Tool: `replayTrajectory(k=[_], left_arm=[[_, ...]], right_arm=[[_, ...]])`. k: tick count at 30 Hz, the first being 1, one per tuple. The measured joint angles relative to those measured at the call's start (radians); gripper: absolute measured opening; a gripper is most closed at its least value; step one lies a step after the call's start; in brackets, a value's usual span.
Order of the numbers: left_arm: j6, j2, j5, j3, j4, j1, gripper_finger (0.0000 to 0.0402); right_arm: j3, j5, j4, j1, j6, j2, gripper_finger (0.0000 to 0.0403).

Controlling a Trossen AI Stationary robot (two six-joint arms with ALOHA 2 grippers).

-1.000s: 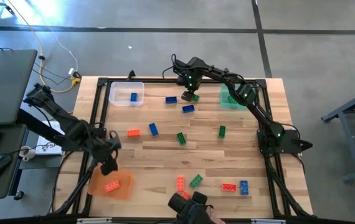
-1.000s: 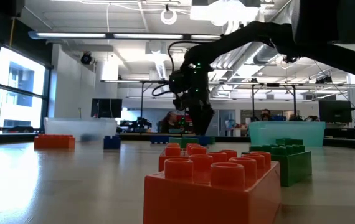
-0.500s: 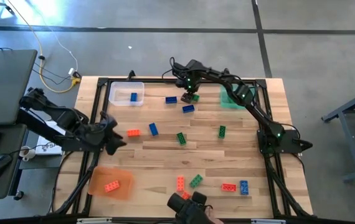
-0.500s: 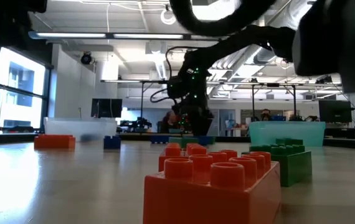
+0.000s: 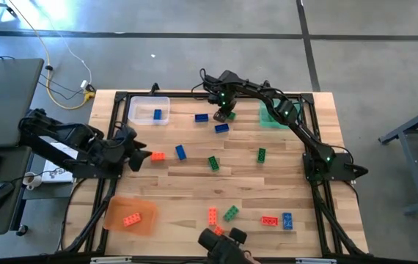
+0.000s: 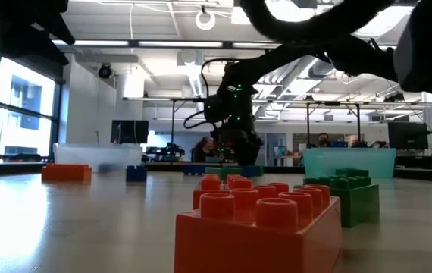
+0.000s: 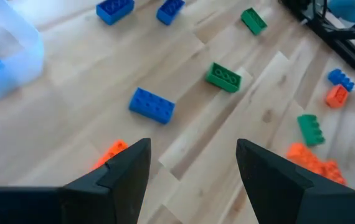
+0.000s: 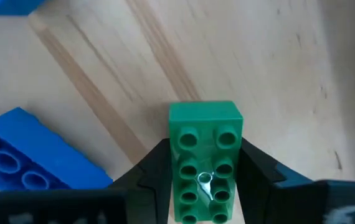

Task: Sort & place blocks by color
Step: Put the green game piece into the green bin

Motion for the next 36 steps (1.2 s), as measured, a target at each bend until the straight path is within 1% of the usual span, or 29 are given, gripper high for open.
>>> replayTrajectory(k=[7, 11, 15, 20, 28, 34, 36], left_arm=[[0.120, 0.000, -0.002, 0.000, 0.000, 0.049, 0.0225], [0.184, 0.000, -0.002, 0.000, 0.000, 0.076, 0.0225], [0.243, 0.001, -0.002, 0.000, 0.000, 0.104, 0.0225], [0.328, 0.001, -0.002, 0.000, 0.000, 0.141, 0.0225], [0.420, 0.001, -0.002, 0.000, 0.009, 0.215, 0.0225], [0.541, 0.011, 0.001, 0.000, 0.114, 0.290, 0.0225], [0.588, 0.017, 0.006, 0.000, 0.156, 0.315, 0.0225]], right_arm=[[-0.002, 0.003, -0.063, 0.000, 0.022, -0.013, 0.0109], [-0.002, 0.002, -0.065, 0.001, 0.053, -0.060, 0.0109], [-0.002, 0.024, -0.065, 0.001, 0.092, -0.119, 0.0109], [-0.001, 0.073, -0.067, 0.001, 0.131, -0.202, 0.0109], [-0.001, 0.154, -0.095, 0.000, 0.158, -0.305, 0.0109], [-0.001, 0.241, -0.162, -0.003, 0.179, -0.347, 0.0109], [-0.001, 0.246, -0.157, -0.009, 0.179, -0.356, 0.0109]])
